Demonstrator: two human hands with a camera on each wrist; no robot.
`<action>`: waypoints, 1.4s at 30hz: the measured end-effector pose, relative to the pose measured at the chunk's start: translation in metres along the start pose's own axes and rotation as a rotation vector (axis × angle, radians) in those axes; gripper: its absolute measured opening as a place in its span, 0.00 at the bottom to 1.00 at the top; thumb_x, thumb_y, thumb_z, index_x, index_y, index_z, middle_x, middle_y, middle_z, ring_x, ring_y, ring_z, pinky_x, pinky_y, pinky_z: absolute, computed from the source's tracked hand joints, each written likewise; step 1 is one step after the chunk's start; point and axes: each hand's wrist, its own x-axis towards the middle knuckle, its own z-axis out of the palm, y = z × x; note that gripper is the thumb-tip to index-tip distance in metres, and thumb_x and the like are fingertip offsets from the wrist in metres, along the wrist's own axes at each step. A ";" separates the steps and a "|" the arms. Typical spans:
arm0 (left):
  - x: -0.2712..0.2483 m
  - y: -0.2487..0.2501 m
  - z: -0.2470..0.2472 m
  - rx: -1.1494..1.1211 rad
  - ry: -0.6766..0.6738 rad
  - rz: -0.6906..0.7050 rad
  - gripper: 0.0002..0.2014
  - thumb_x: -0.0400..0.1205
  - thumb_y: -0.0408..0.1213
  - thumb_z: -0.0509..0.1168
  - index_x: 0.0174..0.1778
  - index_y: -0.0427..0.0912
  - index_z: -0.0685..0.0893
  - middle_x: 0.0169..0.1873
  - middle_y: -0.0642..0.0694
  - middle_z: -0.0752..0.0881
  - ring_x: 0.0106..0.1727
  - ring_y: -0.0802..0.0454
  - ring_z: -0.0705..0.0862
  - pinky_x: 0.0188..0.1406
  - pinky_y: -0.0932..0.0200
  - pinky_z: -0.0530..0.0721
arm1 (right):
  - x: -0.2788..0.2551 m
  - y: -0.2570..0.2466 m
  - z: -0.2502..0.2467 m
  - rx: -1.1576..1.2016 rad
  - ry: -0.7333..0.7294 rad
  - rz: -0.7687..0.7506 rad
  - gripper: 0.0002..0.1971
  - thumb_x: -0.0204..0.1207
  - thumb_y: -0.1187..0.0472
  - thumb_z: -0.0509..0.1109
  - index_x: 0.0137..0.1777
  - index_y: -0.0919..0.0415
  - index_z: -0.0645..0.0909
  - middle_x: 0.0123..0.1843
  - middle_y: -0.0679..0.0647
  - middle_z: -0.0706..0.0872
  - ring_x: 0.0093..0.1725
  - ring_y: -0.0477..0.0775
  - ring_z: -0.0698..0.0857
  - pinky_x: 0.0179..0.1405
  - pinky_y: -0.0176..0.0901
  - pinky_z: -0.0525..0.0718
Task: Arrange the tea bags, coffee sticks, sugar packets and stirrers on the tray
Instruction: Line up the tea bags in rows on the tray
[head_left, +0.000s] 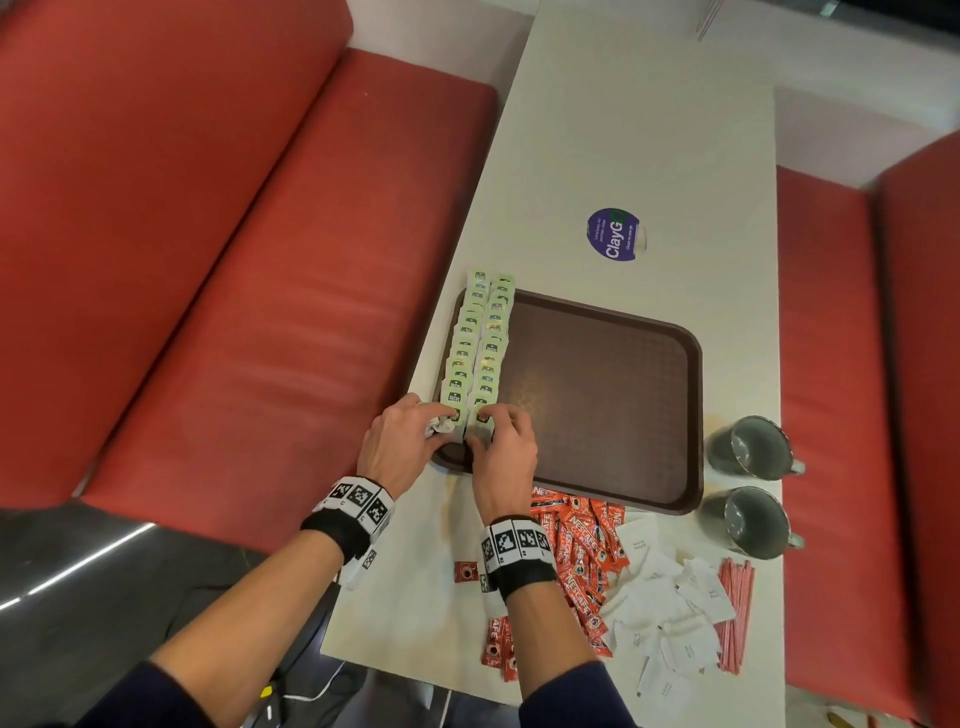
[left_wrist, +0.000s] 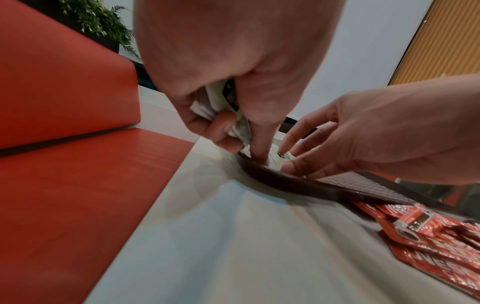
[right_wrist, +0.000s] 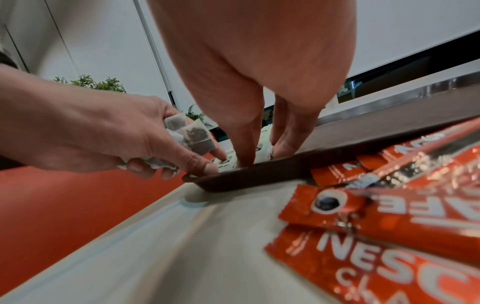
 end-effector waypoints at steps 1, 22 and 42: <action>0.001 0.000 0.000 0.003 0.001 -0.002 0.17 0.81 0.47 0.83 0.65 0.62 0.93 0.47 0.50 0.83 0.48 0.37 0.90 0.45 0.39 0.90 | 0.001 0.000 0.001 0.007 -0.001 0.007 0.17 0.82 0.72 0.78 0.66 0.56 0.86 0.72 0.51 0.80 0.67 0.55 0.85 0.68 0.54 0.92; 0.022 0.013 -0.011 0.044 -0.017 -0.008 0.17 0.82 0.48 0.81 0.67 0.60 0.92 0.48 0.49 0.84 0.50 0.36 0.89 0.48 0.41 0.90 | 0.031 -0.011 -0.007 -0.035 -0.032 0.018 0.15 0.83 0.67 0.80 0.66 0.55 0.86 0.69 0.57 0.90 0.68 0.61 0.87 0.66 0.59 0.91; -0.043 0.035 -0.038 -0.943 -0.387 -0.157 0.12 0.87 0.40 0.78 0.63 0.43 0.87 0.41 0.45 0.88 0.39 0.48 0.83 0.29 0.60 0.74 | -0.006 -0.040 -0.087 0.458 -0.433 -0.015 0.01 0.86 0.56 0.80 0.53 0.51 0.91 0.50 0.56 0.92 0.53 0.62 0.92 0.53 0.60 0.96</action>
